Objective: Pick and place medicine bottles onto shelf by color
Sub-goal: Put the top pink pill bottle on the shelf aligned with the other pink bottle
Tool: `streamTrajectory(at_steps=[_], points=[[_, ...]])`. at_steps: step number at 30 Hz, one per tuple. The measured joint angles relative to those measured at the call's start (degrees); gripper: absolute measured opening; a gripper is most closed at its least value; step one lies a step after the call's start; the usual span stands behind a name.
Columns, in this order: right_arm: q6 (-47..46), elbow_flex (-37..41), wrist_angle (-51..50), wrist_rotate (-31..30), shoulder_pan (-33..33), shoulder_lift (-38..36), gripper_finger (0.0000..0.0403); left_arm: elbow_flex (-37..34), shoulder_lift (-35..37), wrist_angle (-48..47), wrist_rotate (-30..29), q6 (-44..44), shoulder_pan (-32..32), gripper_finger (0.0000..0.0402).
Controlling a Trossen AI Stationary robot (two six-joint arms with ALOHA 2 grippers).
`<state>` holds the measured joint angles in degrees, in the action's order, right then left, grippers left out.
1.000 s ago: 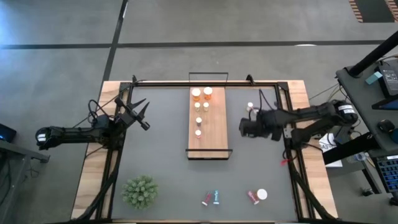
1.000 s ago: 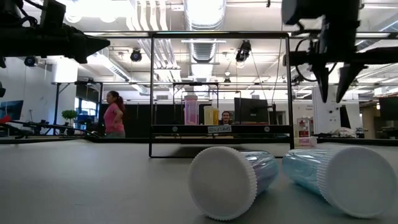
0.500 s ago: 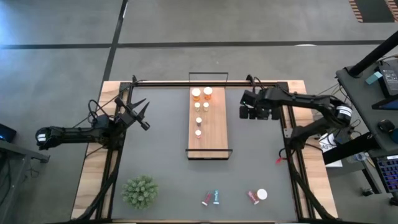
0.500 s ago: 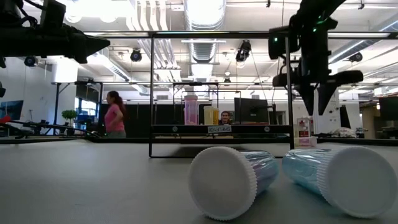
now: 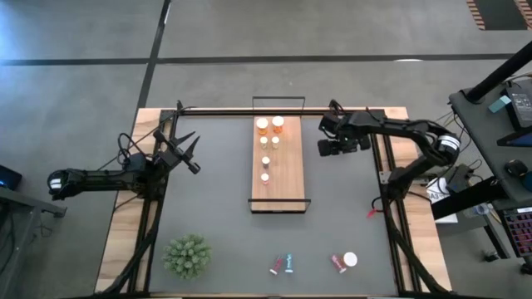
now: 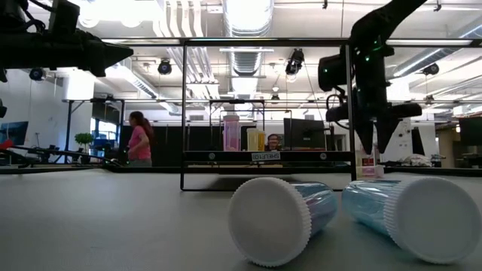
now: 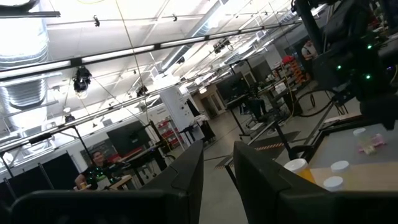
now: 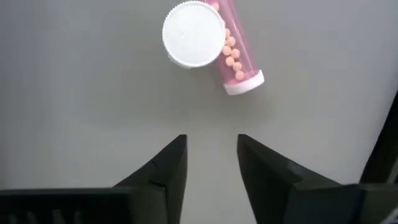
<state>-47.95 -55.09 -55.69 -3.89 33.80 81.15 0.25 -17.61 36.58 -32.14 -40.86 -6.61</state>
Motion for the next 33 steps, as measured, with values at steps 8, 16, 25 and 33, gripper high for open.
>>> streamTrajectory(at_steps=[8, 16, 25, 33], points=[[1.7, 0.0, 1.0, -0.4, 2.0, 1.5, 0.0212, 0.0, 0.0, 0.0, 0.0, 0.0, 0.0, 0.0072], [11.8, 0.7, 4.3, -0.6, 4.8, 5.1, 0.0246, 0.0, 0.0, 0.0, 0.0, 0.0, 0.0, 0.0072], [18.0, 0.8, 6.8, 1.4, 8.5, 9.8, 0.0247, 0.0, 0.0, 0.0, 0.0, 0.0, 0.0, 0.0072], [21.4, 0.8, 8.1, 3.9, 9.9, 11.0, 0.0247, 0.0, 0.0, 0.0, 0.0, 0.0, 0.0, 0.0072]])
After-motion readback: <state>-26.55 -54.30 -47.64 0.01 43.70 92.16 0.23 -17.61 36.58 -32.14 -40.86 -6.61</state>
